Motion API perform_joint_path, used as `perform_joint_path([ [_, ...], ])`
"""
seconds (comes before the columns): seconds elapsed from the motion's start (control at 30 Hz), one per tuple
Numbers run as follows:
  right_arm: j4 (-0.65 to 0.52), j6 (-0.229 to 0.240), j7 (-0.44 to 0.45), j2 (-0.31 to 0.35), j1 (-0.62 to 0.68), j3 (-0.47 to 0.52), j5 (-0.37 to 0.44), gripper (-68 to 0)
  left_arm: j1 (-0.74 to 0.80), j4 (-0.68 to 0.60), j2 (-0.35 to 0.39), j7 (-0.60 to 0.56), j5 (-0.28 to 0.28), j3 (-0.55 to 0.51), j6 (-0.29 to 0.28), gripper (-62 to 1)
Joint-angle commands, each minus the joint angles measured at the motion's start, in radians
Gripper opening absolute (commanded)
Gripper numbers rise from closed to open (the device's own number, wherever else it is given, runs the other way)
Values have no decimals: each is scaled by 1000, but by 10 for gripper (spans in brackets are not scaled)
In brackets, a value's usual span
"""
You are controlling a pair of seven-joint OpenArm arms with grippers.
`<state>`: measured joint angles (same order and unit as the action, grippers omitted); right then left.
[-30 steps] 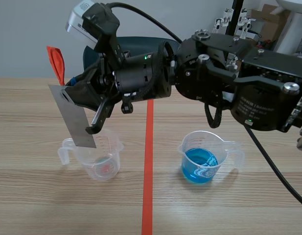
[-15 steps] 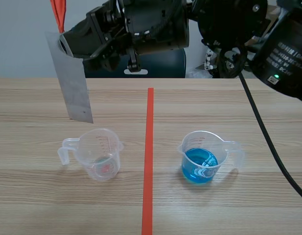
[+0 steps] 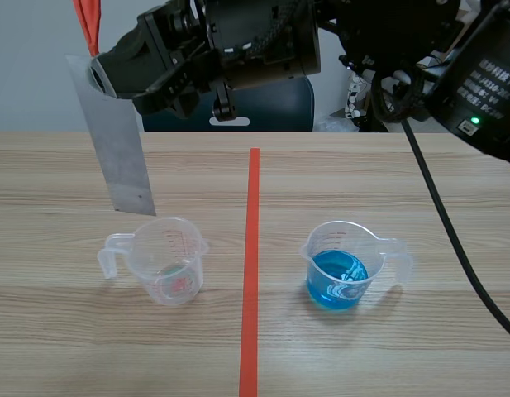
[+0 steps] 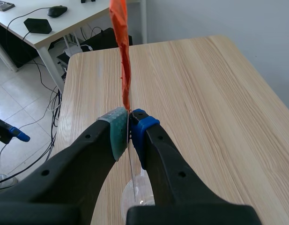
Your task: Do the redox reaction experiment. lift the metal plate out of the left beaker
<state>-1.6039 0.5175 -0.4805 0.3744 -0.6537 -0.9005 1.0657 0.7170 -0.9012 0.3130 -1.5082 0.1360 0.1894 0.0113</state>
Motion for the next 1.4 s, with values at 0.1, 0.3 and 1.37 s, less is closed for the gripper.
perform_joint_path([
  [0.1, -7, 0, 13, 0, -28, 6, 12, -669, 8, -17, -2, -46, 2, 0, 2, 14],
  [0.3, -7, 0, 7, 0, -28, 6, 12, -669, 8, -17, -2, -46, 2, 0, 2, 14],
  [1.37, -7, 0, -15, 0, -28, 6, 12, -669, 8, -17, -2, -46, 2, 0, 2, 14],
])
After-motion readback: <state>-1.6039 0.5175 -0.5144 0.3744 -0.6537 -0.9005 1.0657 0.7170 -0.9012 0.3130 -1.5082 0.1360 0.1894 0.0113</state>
